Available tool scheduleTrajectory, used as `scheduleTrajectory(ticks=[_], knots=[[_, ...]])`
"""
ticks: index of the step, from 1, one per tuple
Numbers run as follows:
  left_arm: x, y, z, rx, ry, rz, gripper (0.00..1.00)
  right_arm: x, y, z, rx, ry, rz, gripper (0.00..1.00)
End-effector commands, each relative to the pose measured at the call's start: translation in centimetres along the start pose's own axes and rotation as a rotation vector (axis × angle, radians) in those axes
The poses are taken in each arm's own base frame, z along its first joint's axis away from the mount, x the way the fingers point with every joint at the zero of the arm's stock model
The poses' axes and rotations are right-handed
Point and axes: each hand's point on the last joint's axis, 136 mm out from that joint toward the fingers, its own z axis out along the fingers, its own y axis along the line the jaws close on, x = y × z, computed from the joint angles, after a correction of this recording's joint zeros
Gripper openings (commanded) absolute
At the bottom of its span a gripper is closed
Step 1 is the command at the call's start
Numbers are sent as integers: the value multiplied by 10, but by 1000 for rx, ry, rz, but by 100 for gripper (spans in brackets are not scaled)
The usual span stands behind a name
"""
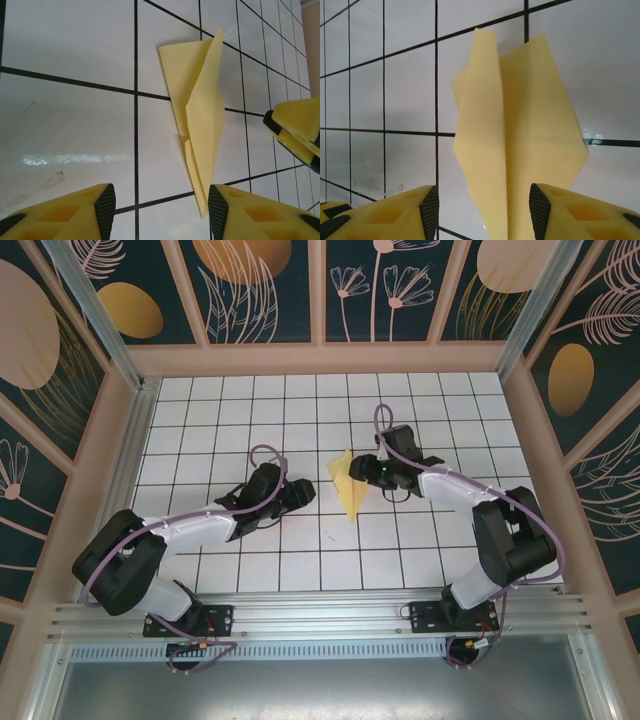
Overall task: Fold a paper plane with a square sheet of paper (pick it up from the middle)
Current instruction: Pick up the paper from the center of the table.
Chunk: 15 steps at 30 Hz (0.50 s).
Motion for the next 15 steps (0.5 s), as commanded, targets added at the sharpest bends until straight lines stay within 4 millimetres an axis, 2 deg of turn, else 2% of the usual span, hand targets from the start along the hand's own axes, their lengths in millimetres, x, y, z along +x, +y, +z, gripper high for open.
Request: scheduleTrajectory(ticks=[1, 8, 15], knots=[[-4, 7, -2, -4, -33, -40, 56, 6, -5, 16, 24, 35, -27, 49], [0, 20, -3, -19, -38, -58, 70, 7, -5, 43, -1, 90, -29, 42], [1, 26, -6, -30, -48, -44, 77, 12, 3, 57, -74, 136, -29, 31]])
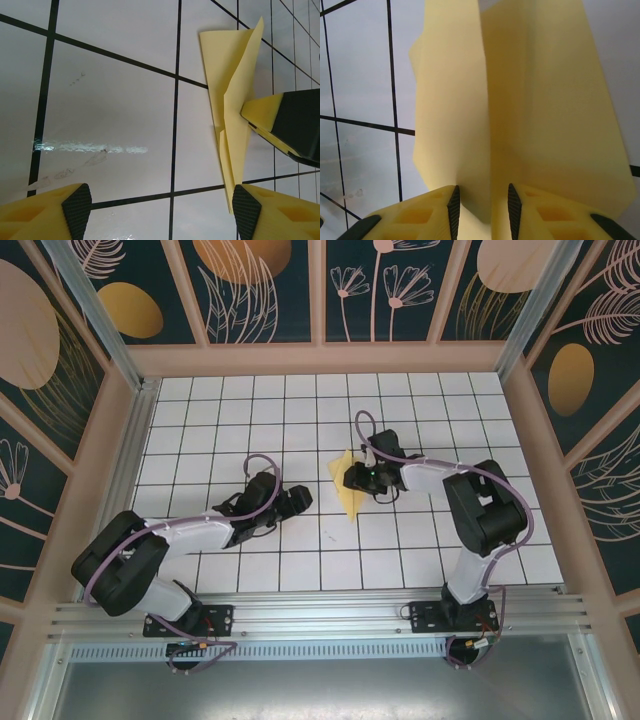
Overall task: Fold a paper plane with a square sheet of paper (pick it up from the middle)
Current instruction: Pick up the paper from the center of the table.
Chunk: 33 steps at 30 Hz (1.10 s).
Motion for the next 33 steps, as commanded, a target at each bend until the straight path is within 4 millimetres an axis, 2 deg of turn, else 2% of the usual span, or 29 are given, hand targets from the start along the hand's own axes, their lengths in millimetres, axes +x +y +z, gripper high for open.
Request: scheduleTrajectory(ticks=[1, 7, 10, 13, 19, 24, 29, 33], knots=[[-11, -3, -5, 16, -47, 4, 77, -10, 17, 4, -77, -2, -30, 30], [-8, -2, -4, 25, -38, 5, 79, -10, 19, 8, -94, 11, -20, 17], [-5, -4, -4, 46, -28, 9, 80, -13, 24, 2, -107, 2, -13, 5], [-1, -11, -3, 93, -6, 23, 82, -17, 28, -8, -116, -27, 15, 1], [11, -43, -6, 269, 63, 71, 85, -23, 42, -34, -206, -90, 113, 0], [14, -69, -16, 416, 86, 33, 90, -32, 61, -62, -366, -136, 190, 0], [15, -103, -34, 588, 99, 0, 96, -39, 80, -93, -528, -167, 239, 0], [18, -122, -38, 643, 113, 18, 97, -39, 94, -110, -586, -168, 229, 0]])
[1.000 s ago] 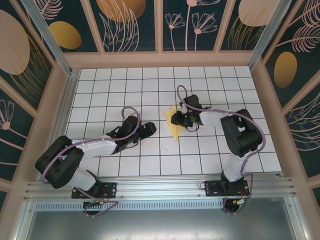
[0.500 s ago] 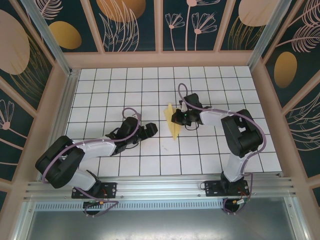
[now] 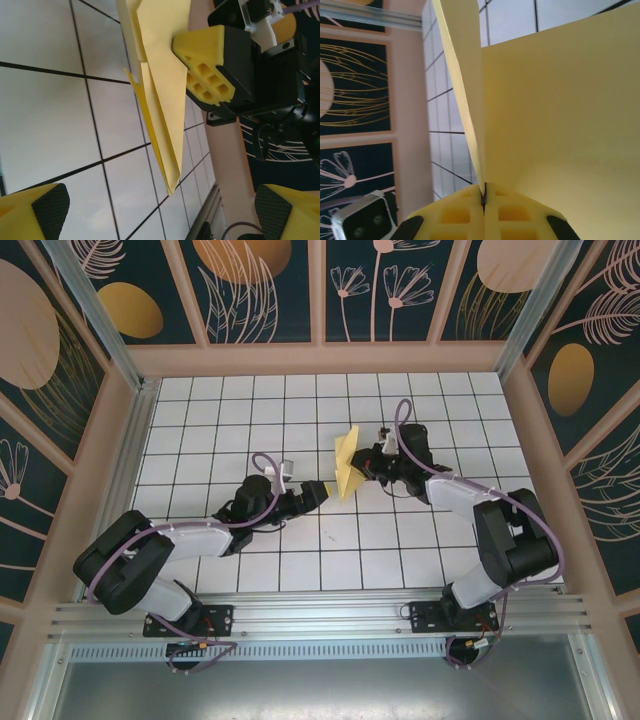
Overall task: Fold a paper plane with a square sheet of paper (pick it up from the middle)
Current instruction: Pick up the paper from the center of the table, then turn over the paper at the center of the table.
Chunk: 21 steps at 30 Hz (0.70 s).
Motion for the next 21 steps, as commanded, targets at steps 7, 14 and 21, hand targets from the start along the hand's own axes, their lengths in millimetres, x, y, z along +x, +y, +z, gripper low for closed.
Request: scheduleTrajectory(ticks=[7, 14, 21], knots=[[-3, -58, 22, 205, 22, 18, 82, 12, 53, -17, -181, 28, -22, 0], [-17, -60, 24, 192, -43, 8, 57, 19, 56, -18, -217, 52, -11, 0], [-21, -57, 29, 172, -55, 12, 43, 22, 55, -19, -223, 57, 5, 0]])
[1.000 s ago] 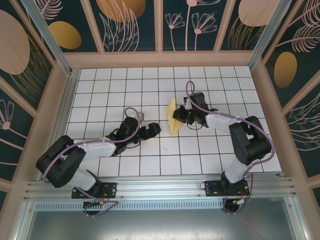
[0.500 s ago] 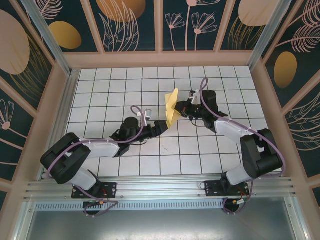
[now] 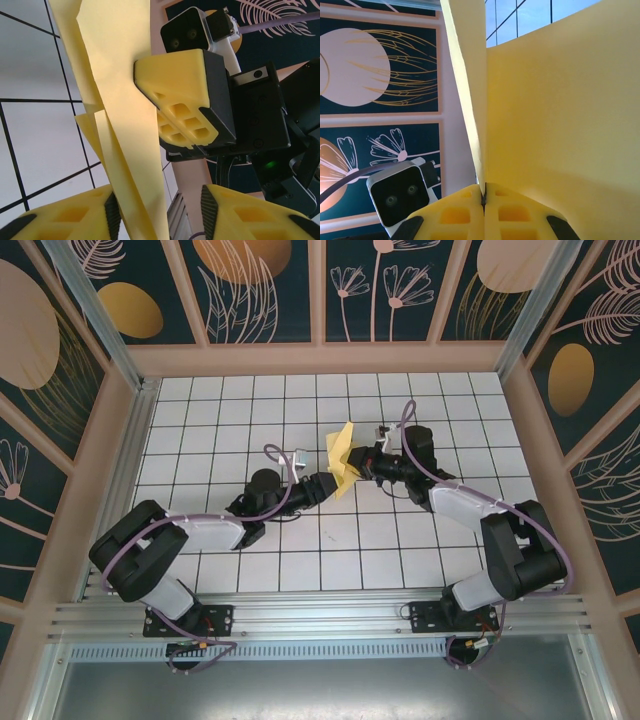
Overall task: Fold a paper plane with a square sheet of paper (pick it up from the middle)
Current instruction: Turn over the paper at the center of the table.
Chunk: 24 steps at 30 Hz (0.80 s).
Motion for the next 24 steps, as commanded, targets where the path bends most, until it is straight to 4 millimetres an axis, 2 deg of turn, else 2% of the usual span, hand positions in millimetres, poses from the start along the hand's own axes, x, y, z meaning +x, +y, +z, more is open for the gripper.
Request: scheduleTrajectory(ticks=[1, 5, 8, 10, 13, 17, 19, 22, 24], knots=[[-8, -10, 6, 27, -24, 32, 41, 4, 16, -4, -57, 6, -29, 0], [-7, -7, 6, 10, -25, 41, 27, 3, 17, -5, -55, -2, -24, 1], [-9, -1, 5, -22, -33, 56, 16, 2, 15, -6, -30, -12, -29, 7], [-9, 3, 4, -50, -34, 72, 11, 0, 12, -10, 3, -27, -34, 17], [-8, 21, 1, -146, -30, 112, 10, -8, 2, -20, 85, -81, -51, 37], [-12, 65, -20, -457, -5, 252, 9, -21, -23, -42, 279, -188, -87, 52], [-24, 90, -47, -705, -9, 359, 7, -26, -37, -55, 389, -237, -100, 54], [-41, 101, -82, -996, -7, 516, 6, -28, -54, -70, 493, -287, -103, 56], [-46, 101, -94, -1132, 10, 595, 6, -28, -63, -77, 527, -305, -92, 56]])
